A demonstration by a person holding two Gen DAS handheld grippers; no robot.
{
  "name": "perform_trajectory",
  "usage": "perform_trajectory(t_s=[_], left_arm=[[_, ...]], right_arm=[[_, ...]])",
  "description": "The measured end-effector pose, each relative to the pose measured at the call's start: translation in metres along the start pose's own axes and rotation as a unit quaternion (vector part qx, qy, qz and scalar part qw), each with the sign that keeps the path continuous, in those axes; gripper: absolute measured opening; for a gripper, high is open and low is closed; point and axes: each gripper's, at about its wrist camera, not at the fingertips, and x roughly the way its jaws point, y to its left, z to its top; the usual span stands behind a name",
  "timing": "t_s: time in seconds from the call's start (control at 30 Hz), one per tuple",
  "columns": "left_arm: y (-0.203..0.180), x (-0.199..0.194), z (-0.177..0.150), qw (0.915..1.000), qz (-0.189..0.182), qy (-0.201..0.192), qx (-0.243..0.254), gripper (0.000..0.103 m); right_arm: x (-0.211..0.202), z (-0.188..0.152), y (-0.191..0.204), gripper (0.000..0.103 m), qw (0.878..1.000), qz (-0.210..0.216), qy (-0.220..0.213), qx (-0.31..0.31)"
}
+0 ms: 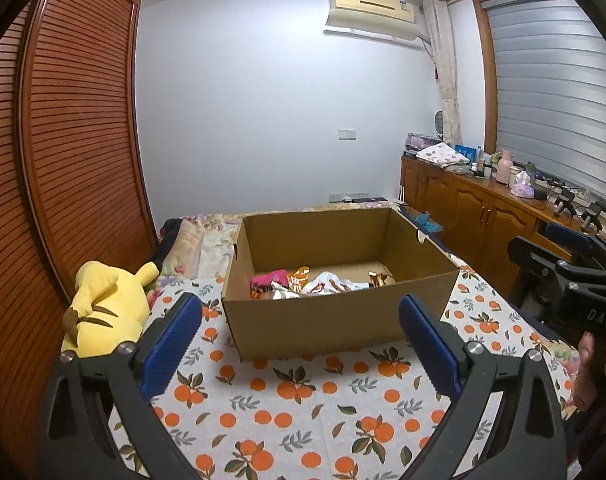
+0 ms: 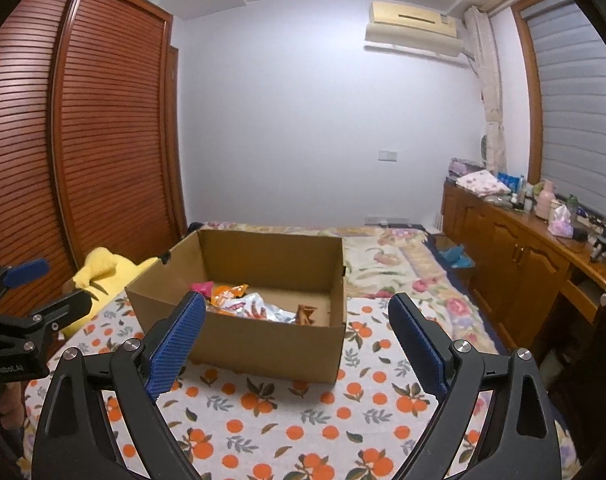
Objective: Organize snacks
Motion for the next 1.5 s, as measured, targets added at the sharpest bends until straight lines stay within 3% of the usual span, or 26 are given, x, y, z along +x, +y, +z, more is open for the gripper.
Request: perform_trajectory(t_s=[1.5], left_arm=[[0.008,0.002,-0.013,0.9998,0.006,0.012,-0.017,0.100]], right_arm=[[-0.004,-0.015,-0.007,0.095,1.000,-0.013,0.007,0.009]])
